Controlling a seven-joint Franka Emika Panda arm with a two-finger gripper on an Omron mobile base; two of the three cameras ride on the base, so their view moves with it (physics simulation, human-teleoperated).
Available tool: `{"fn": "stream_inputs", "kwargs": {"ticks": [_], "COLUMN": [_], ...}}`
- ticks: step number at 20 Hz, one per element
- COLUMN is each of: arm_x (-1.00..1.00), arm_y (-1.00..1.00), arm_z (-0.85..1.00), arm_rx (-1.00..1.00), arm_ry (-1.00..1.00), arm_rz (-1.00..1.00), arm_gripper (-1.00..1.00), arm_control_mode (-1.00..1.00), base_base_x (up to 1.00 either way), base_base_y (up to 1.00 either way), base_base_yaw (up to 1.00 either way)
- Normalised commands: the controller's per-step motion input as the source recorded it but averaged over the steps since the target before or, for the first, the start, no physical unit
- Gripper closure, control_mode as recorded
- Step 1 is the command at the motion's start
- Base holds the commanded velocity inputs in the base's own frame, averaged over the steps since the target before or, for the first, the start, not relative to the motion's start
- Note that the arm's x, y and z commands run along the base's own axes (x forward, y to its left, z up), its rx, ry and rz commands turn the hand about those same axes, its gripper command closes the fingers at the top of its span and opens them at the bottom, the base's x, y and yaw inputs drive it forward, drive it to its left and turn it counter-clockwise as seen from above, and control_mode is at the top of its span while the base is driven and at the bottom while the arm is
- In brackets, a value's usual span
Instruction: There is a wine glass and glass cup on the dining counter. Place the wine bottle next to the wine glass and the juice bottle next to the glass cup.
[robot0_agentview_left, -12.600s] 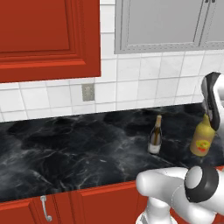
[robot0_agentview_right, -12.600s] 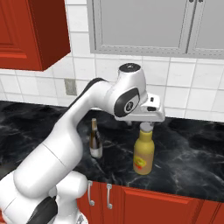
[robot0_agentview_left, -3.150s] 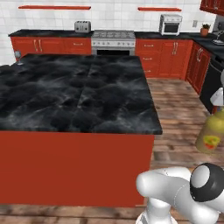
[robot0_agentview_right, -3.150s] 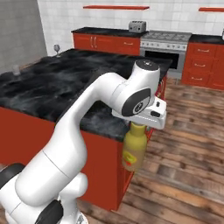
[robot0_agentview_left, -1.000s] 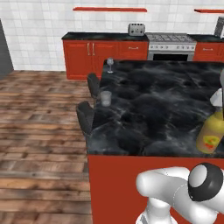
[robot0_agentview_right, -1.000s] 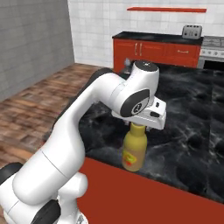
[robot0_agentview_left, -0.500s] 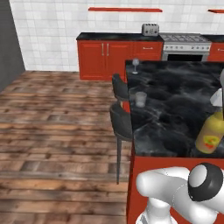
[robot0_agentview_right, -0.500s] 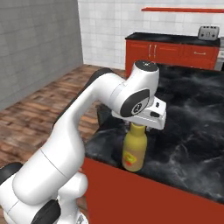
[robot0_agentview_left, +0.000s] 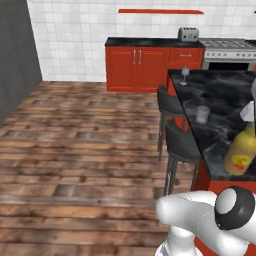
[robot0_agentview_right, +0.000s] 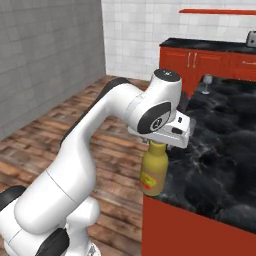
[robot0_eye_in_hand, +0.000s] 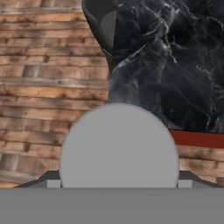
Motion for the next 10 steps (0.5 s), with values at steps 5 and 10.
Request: {"fn": "stream_inputs", "kwargs": {"ticks": [5, 10], "arm_x": [0.00, 0.00], "arm_y": [0.00, 0.00], "arm_z": [0.00, 0.00], "arm_rx": [0.00, 0.00], "arm_ry": [0.00, 0.00], "arm_rz": [0.00, 0.00], "arm_gripper": [1.00, 1.00], "arm_control_mode": [1.00, 1.00], "base_base_x": [0.35, 0.37], "base_base_y": [0.79, 0.79], "base_base_yaw": [0.00, 0.00]}}
